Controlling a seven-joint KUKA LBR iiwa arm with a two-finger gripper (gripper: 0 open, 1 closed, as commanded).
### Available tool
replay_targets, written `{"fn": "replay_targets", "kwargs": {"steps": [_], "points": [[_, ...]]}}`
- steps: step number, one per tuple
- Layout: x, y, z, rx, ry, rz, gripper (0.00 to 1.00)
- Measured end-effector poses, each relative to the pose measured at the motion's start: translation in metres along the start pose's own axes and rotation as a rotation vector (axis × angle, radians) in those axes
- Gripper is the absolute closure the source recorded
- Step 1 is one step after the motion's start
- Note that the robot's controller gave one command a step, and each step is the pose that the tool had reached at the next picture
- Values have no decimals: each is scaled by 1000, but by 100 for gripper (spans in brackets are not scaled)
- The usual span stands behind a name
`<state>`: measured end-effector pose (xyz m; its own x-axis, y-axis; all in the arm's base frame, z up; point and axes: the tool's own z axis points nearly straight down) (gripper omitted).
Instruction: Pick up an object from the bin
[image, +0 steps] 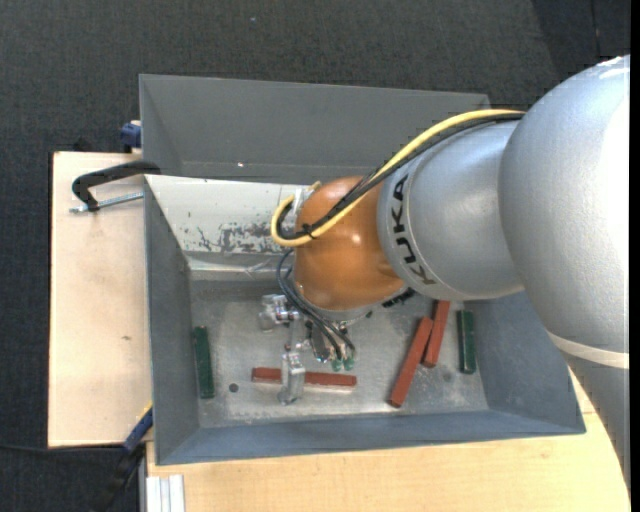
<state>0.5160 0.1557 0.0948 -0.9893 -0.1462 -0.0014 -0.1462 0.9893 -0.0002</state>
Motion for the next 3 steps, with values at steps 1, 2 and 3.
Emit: {"fn": "replay_targets", "kwargs": {"steps": [1, 2, 3], "points": [[-5, -7, 17, 0, -1, -27, 0], [-10, 23, 24, -3, -3, -223, 100], [-10, 23, 24, -3, -3, -223, 0]]}}
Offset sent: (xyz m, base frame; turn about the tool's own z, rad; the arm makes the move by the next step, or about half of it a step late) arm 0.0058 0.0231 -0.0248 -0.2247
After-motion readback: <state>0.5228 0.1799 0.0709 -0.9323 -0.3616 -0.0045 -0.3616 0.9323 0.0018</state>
